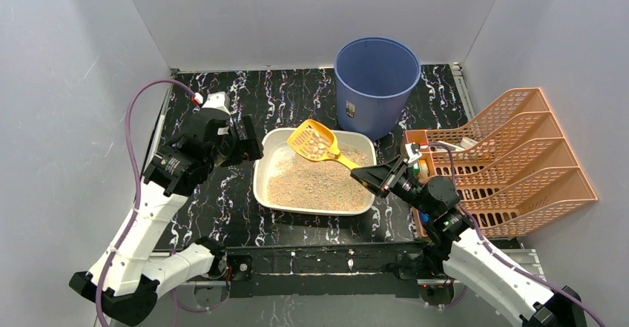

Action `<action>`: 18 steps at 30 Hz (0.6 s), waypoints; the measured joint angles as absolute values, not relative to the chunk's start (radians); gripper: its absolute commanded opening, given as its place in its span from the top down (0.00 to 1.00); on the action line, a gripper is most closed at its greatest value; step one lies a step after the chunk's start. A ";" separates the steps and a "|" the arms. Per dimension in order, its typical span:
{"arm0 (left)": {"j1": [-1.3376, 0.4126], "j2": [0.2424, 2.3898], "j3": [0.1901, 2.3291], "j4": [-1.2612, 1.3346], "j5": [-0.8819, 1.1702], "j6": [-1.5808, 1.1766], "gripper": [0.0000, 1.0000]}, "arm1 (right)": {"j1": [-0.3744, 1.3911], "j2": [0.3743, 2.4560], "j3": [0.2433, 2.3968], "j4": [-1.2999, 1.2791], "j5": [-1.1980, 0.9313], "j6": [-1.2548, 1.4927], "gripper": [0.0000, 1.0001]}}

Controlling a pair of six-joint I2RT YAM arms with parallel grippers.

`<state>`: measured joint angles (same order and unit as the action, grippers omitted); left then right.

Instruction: Clean the litter box

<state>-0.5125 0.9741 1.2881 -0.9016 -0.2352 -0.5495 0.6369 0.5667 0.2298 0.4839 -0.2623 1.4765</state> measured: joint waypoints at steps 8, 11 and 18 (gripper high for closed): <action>-0.513 0.976 1.287 -0.898 -0.237 -0.529 0.02 | 0.635 0.557 0.299 0.414 -0.236 1.421 0.99; -0.513 0.976 1.287 -0.897 -0.241 -0.519 0.02 | 0.635 0.578 0.353 0.391 -0.235 1.389 0.99; -0.513 0.975 1.287 -0.897 -0.241 -0.505 0.02 | 0.635 0.583 0.430 0.339 -0.197 1.325 0.99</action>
<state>-0.5125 0.9752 1.2873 -0.8970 -0.2409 -0.5053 0.6353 0.5827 0.4305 0.3393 -0.1974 1.3254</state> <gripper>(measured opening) 0.981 0.283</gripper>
